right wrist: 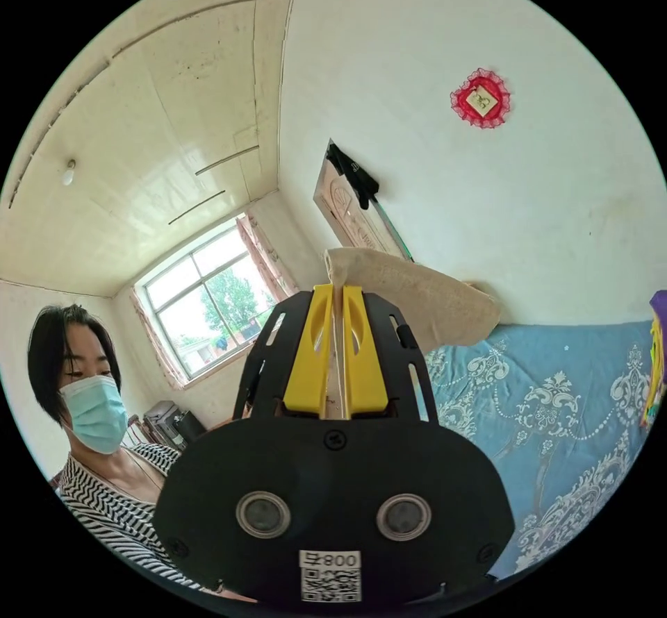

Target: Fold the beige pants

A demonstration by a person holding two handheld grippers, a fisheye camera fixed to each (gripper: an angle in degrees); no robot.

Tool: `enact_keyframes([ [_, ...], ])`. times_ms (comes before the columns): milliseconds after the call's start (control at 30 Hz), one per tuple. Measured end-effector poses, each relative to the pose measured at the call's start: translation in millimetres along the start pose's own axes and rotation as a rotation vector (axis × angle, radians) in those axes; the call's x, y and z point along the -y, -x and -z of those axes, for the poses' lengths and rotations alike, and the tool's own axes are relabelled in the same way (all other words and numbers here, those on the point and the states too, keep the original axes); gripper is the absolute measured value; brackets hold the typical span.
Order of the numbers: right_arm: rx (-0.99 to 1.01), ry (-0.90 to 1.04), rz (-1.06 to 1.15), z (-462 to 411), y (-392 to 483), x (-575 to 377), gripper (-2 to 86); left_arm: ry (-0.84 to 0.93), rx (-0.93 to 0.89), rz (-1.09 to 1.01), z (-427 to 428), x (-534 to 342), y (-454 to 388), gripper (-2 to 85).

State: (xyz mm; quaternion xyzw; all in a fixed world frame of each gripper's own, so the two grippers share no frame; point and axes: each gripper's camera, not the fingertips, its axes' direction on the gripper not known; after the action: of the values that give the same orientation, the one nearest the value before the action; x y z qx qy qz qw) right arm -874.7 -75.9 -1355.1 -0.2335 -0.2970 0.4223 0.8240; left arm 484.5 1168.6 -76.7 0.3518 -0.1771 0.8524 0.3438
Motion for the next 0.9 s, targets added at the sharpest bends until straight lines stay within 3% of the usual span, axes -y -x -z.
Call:
enact_keyframes([
  [67,-0.04,0.005,-0.033,0,-11,-17,1.8,0.019,0.017,-0.026,-5,-5,5,1.9],
  [167,-0.269,0.078,-0.12,4,-50,-74,1.1,0.131,0.004,-0.068,-35,-27,12,1.7],
  [300,-0.637,0.445,-0.491,-4,-162,-213,2.1,0.47,-0.052,-0.085,-118,-85,17,1.5],
  [433,-0.709,0.55,-0.671,-10,-184,-276,2.6,0.715,-0.094,-0.125,-175,-129,12,1.3],
  [667,-0.728,0.844,-0.297,-201,-134,-234,6.1,0.72,-0.104,-0.028,-200,-142,37,1.2],
  [800,-0.621,1.123,-0.043,-342,-94,-268,7.4,0.746,-0.101,0.005,-216,-155,49,1.3],
  [900,-0.597,1.257,0.114,-397,-61,-301,8.0,0.754,-0.102,0.024,-229,-162,57,1.4],
])
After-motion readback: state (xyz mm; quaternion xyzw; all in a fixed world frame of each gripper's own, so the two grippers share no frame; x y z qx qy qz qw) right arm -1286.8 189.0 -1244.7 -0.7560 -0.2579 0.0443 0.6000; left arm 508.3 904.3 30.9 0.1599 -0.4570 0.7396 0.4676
